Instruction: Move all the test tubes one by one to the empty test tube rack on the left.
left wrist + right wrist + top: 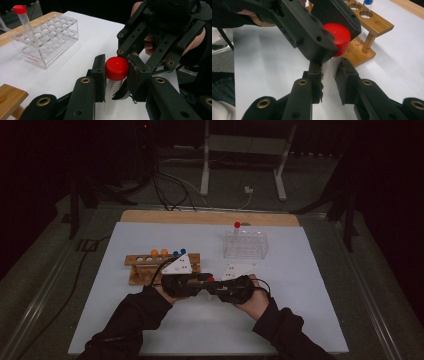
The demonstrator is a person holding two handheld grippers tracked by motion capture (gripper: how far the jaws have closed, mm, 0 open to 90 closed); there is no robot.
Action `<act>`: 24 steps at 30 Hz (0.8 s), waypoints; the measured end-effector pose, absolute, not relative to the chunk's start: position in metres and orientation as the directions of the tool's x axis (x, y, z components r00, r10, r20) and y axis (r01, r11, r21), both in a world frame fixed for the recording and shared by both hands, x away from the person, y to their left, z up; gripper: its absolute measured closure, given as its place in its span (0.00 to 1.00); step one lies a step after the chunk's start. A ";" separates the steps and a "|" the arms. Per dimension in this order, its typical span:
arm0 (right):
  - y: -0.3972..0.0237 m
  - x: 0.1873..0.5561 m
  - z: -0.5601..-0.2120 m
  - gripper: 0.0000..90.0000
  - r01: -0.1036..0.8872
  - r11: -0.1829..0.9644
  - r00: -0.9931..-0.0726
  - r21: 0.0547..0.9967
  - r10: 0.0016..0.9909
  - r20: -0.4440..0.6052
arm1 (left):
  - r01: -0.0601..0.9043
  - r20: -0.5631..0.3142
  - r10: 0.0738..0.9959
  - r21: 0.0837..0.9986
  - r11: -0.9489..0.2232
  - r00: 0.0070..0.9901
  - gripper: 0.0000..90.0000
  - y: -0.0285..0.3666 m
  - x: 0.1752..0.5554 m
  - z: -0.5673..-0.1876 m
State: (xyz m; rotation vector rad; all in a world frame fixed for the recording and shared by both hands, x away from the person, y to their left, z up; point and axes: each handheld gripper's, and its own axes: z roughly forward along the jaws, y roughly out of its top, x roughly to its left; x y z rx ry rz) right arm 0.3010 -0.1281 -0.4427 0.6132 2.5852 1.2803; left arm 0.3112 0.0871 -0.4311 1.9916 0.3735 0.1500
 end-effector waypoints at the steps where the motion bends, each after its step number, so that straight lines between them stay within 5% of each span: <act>1: -0.128 0.301 -0.443 0.83 0.281 0.542 -0.897 0.792 0.442 0.015 | 0.195 -0.060 0.326 0.897 -0.397 0.944 0.79 0.087 0.311 -0.431; 11: -0.134 0.301 -0.435 0.63 0.274 0.505 -0.890 0.818 0.455 0.017 | 0.190 -0.038 0.370 0.904 -0.384 0.928 0.80 0.109 0.311 -0.415; 17: -0.140 0.303 -0.427 0.34 0.283 0.465 -0.872 0.839 0.489 0.023 | 0.194 -0.016 0.436 0.910 -0.367 0.900 0.80 0.141 0.312 -0.401; 24: -0.144 0.305 -0.422 0.12 0.305 0.430 -0.856 0.850 0.514 0.047 | 0.203 0.001 0.517 0.919 -0.339 0.856 0.80 0.175 0.312 -0.390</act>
